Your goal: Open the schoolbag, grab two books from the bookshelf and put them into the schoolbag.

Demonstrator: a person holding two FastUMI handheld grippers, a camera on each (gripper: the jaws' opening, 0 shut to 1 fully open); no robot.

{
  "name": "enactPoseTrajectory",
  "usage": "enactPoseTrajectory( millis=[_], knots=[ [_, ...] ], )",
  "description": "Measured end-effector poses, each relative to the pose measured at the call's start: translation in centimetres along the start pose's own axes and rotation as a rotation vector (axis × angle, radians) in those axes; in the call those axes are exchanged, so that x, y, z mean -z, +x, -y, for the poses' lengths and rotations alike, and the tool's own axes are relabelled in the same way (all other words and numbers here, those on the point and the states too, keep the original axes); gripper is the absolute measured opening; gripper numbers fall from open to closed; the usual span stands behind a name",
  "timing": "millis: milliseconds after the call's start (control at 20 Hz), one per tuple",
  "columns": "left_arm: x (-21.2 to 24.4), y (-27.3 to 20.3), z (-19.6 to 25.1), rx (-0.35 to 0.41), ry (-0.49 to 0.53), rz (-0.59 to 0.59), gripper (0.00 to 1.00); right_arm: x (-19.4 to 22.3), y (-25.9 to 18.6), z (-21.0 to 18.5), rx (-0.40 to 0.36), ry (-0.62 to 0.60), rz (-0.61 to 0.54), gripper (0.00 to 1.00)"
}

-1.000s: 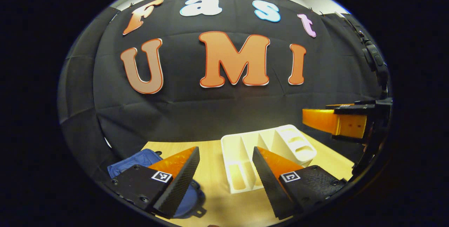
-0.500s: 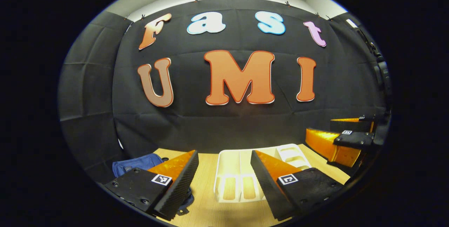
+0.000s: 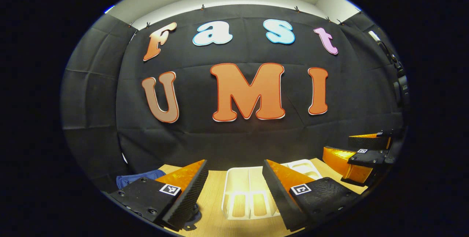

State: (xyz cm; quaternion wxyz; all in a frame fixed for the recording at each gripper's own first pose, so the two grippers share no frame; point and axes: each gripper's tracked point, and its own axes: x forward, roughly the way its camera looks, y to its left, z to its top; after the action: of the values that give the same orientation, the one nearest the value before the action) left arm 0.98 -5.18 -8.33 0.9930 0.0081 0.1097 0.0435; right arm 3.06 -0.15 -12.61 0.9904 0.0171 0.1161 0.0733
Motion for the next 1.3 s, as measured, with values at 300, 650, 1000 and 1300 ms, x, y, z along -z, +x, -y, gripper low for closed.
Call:
enactPoseTrajectory(
  millis=[300,650,1000,1300],
  knots=[
    [0.3,0.4,-1.0,0.036,-0.016,-0.007,0.93,0.0,-0.5,-0.6,0.031,-0.031,0.005,0.97],
    [1.6,-0.3,-0.7,0.062,-0.029,-0.033,0.93,0.4,-2.1,0.4,0.070,-0.047,-0.009,0.97],
    [1.7,-1.3,-0.4,0.068,-0.029,-0.030,0.93,0.6,-3.3,0.7,0.081,-0.061,-0.007,0.97],
    [1.7,-1.2,-1.3,0.066,-0.033,-0.032,0.93,0.8,-3.4,-0.2,0.076,-0.072,-0.009,0.97]
  ],
)
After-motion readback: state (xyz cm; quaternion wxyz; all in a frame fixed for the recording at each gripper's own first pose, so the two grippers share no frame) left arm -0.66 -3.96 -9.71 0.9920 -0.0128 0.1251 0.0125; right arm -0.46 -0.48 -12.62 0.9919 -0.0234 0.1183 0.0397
